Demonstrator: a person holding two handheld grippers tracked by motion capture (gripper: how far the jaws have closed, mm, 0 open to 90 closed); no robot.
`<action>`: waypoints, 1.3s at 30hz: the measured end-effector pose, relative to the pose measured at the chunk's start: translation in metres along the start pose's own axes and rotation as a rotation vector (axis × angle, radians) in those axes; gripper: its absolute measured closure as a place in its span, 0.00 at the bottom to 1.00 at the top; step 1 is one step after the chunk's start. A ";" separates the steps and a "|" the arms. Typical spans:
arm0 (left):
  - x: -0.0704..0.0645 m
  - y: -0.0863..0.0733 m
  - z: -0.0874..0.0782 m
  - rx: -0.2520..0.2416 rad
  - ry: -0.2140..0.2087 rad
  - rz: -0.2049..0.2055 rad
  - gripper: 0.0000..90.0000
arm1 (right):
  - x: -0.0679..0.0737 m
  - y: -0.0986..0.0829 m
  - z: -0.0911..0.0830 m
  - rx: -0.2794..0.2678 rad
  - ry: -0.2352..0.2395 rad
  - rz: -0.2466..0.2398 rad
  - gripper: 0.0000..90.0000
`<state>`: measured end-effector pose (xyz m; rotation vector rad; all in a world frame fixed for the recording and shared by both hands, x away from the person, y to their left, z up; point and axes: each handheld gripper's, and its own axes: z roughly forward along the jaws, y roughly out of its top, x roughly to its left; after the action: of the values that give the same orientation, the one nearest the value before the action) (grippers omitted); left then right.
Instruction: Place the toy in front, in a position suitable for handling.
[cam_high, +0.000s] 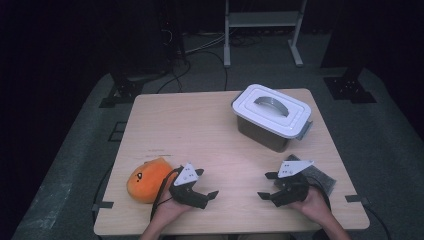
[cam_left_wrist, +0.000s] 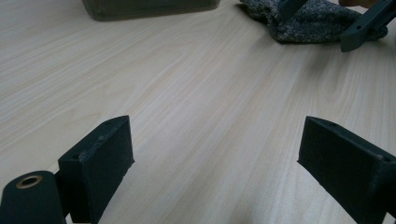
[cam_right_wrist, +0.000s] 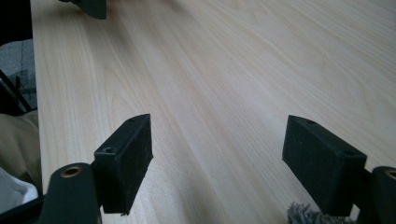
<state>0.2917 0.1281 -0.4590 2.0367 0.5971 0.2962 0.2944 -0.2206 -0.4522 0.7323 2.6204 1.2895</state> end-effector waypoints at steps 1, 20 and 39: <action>0.000 0.000 0.000 -0.003 -0.002 -0.003 0.10 | 0.000 0.000 0.000 0.000 0.000 0.002 0.26; 0.005 0.026 -0.046 -0.141 0.047 0.036 0.10 | 0.001 0.000 0.001 0.004 -0.001 -0.001 0.26; 0.027 0.030 -0.110 -0.235 0.167 0.017 0.10 | -0.001 0.004 0.005 0.000 0.014 -0.006 0.25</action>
<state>0.2748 0.2111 -0.3780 1.8027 0.6169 0.5258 0.2982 -0.2155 -0.4524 0.7171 2.6313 1.2975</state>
